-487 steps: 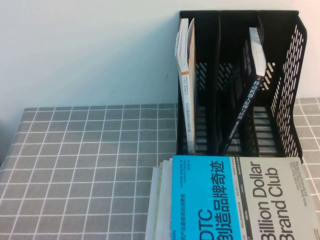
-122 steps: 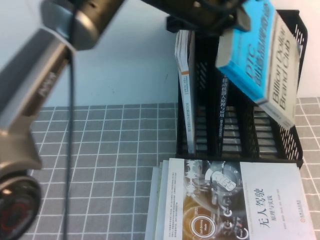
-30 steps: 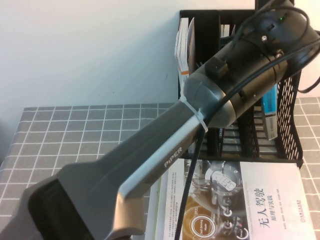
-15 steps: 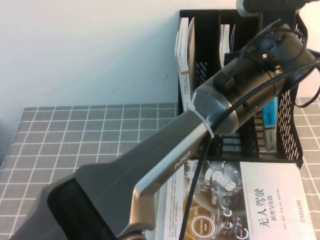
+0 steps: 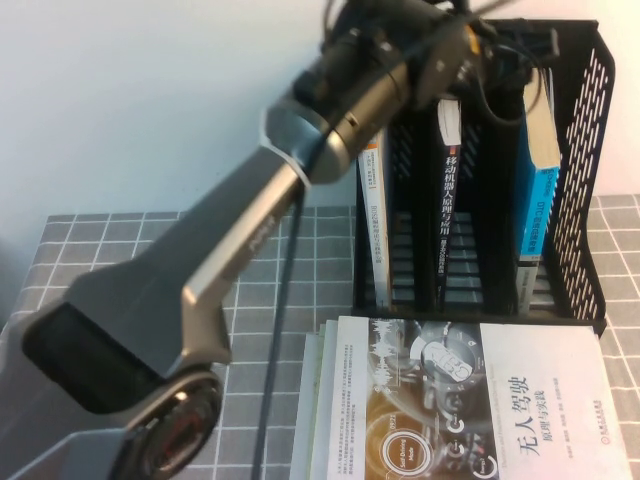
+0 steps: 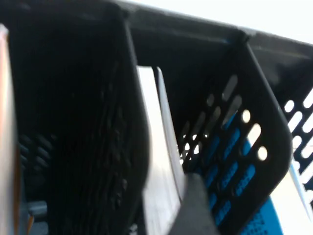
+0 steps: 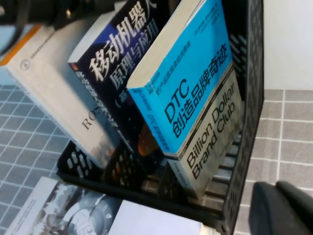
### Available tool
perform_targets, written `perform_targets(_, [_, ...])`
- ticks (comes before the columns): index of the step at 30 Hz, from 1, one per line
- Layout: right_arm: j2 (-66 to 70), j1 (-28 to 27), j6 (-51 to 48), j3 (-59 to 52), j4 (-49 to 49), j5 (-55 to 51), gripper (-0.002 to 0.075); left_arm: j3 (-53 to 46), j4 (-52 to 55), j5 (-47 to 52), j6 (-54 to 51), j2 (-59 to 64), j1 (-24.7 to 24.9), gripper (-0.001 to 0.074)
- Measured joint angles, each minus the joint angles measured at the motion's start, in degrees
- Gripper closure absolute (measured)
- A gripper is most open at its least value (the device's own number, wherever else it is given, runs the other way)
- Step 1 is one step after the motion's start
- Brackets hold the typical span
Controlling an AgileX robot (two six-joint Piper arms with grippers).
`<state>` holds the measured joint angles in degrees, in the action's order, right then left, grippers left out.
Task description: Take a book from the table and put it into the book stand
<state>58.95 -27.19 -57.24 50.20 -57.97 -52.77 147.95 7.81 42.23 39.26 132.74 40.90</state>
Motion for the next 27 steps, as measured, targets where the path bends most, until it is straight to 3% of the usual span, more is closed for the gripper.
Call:
perform_targets(2, [0.0,0.0,-0.9,0.0,-0.5,-0.9,0.0729,0.0,-4.0,0.1,-4.3,-1.1,-1.2,0.0312])
perform_targets(6, [0.0,0.0,-4.7,0.0,-4.3,-4.8,0.0729,0.0,-7.2,1.2,-13.9,-5.8,-1.6,0.0595])
perform_targets(9, [0.0,1.5,-7.5,0.0,-8.3,-9.0,0.0729,0.0,-4.9,2.7,-19.4,-11.0,-1.6,0.0693])
perform_targets(13, [-0.1,6.2,-8.3,0.0,-6.9,-13.9,0.0729,0.2,0.9,9.5,-26.2,-19.1,-1.6,0.0727])
perform_targets(16, [-0.3,10.8,-5.0,0.0,1.3,-16.3,0.0729,0.5,5.5,18.4,-31.2,-24.3,-1.6,0.0732])
perform_targets(21, [-0.4,18.5,6.7,0.0,23.6,-17.2,0.0729,0.6,12.2,29.5,-33.8,-31.0,-1.6,0.0734])
perform_targets(27, [-3.1,21.3,16.5,0.0,45.5,-13.3,0.0729,0.6,6.9,30.1,-34.7,-37.7,-1.6,0.0734])
